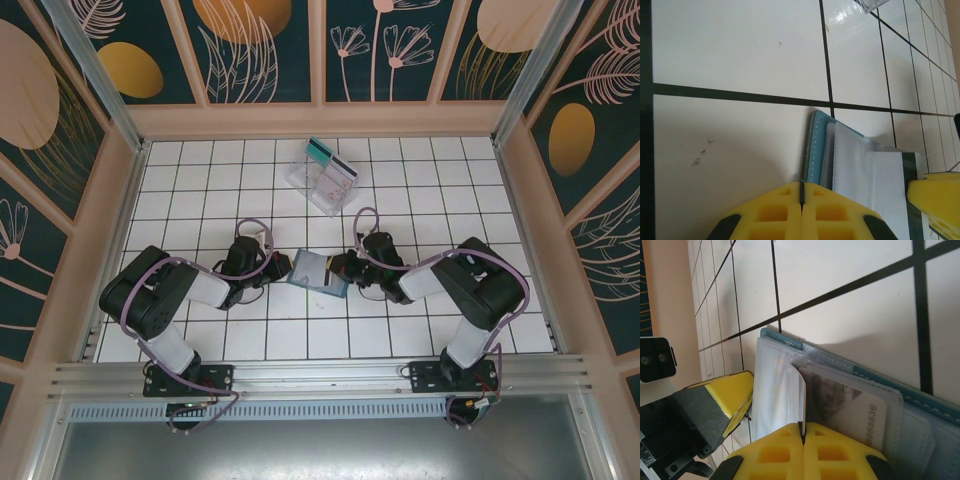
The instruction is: Put the credit cards into the card holder
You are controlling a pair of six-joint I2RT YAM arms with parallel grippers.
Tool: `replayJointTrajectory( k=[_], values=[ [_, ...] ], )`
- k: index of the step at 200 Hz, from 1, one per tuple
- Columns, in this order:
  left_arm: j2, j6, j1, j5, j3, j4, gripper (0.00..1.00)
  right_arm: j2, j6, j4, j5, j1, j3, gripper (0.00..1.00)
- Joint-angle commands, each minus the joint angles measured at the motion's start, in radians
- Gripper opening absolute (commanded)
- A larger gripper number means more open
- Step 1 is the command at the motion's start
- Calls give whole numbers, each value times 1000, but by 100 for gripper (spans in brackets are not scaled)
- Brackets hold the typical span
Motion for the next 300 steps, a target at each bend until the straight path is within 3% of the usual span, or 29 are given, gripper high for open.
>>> replayJointTrajectory(
  k=[1, 96, 228, 278, 300],
  values=[
    [38, -22, -37, 73, -46, -176, 0, 8, -26, -42, 39, -8, -5, 0],
    [38, -29, -40, 75, -52, -168, 0, 72, -62, -3, 104, 15, 32, 0],
    [50, -33, -65, 69, -31, -171, 0, 155, -222, -313, 204, 148, 258, 0],
    [52, -19, -65, 57, -26, -196, 0, 41, -296, -481, 270, 139, 279, 36],
    [63, -18, -65, 58, -21, -194, 0, -8, -352, -592, 284, 120, 319, 43]
  ],
)
